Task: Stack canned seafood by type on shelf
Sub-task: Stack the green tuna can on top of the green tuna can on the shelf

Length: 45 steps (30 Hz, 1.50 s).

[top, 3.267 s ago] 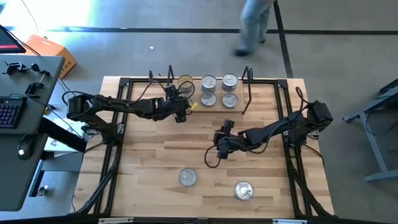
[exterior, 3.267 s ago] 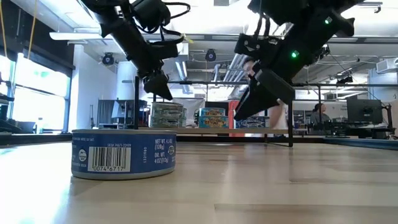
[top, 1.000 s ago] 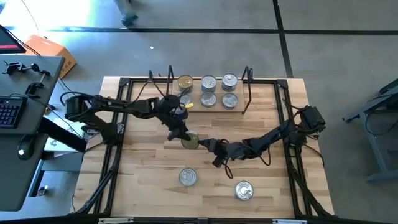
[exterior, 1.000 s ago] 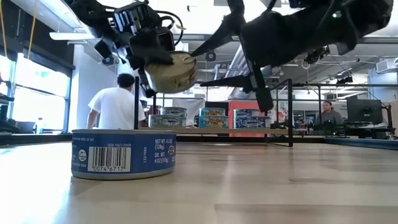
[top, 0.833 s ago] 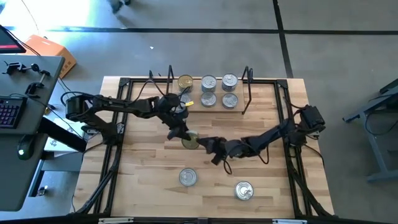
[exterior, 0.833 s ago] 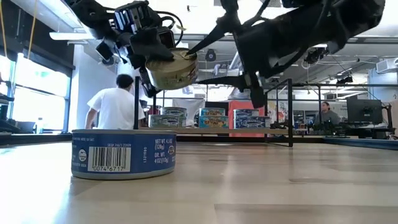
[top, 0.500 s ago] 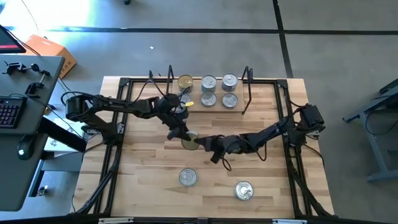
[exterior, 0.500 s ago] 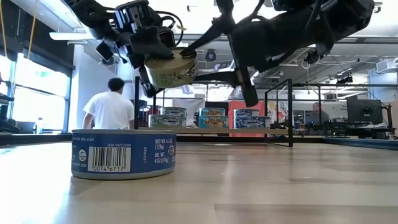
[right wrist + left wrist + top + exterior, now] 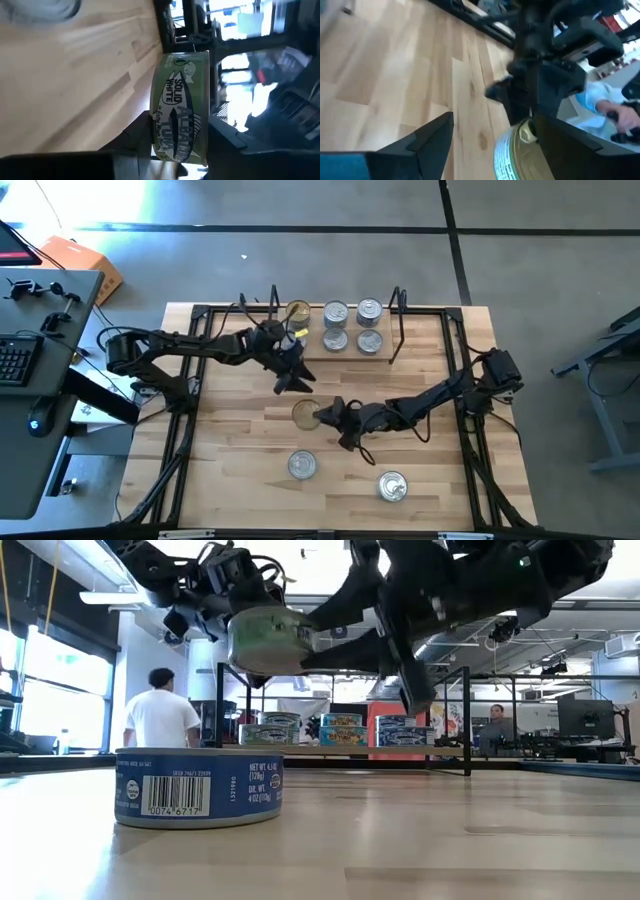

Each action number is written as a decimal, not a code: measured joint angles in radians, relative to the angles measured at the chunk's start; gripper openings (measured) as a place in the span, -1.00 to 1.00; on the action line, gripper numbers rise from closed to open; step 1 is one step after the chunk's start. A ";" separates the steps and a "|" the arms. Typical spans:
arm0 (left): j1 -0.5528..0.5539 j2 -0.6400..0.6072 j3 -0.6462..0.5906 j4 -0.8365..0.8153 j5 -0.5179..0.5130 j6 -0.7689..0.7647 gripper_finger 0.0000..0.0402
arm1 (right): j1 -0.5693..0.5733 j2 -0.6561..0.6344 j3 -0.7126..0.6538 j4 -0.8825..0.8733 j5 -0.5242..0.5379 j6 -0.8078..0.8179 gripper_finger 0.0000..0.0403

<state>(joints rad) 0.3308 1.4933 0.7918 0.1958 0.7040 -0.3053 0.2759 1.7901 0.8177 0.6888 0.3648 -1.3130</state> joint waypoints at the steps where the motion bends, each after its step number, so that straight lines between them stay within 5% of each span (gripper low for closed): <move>1: 0.012 0.000 0.001 0.008 -0.001 -0.004 0.35 | 0.002 0.000 0.000 -0.002 0.000 0.056 -0.39; 4: 0.031 -0.008 0.022 0.013 -0.037 0.059 0.34 | 0.008 0.000 0.000 -0.024 0.042 0.336 -0.39; 7: -0.011 -0.032 0.040 -0.011 -0.182 0.249 0.32 | 0.000 -0.002 0.002 -0.092 0.088 0.626 -0.39; 12: -0.202 -0.082 0.059 -0.109 -0.503 0.678 0.31 | -0.035 -0.001 0.000 -0.291 0.087 1.017 -0.39; 15: -0.331 -0.084 0.061 -0.148 -0.642 0.789 0.31 | -0.051 -0.001 0.000 -0.358 0.084 1.210 -0.37; 25: -0.515 0.058 0.062 -0.094 -1.076 0.884 0.31 | -0.111 -0.001 0.000 -0.322 0.044 1.361 -0.35; 35: -0.428 0.191 0.061 -0.055 -1.083 0.780 0.30 | -0.126 -0.001 0.000 -0.319 0.038 1.314 -0.34; 38: -0.398 0.213 0.061 -0.038 -1.000 0.756 0.24 | -0.126 -0.001 0.000 -0.318 0.037 1.316 -0.34; 45: -0.378 0.245 0.061 -0.052 -0.941 0.742 -0.33 | -0.127 -0.002 0.000 -0.315 -0.051 1.290 -0.33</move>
<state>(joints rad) -0.0470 1.7381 0.8524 0.1442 -0.2371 0.4365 0.1486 1.7882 0.8181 0.3736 0.3136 -0.0229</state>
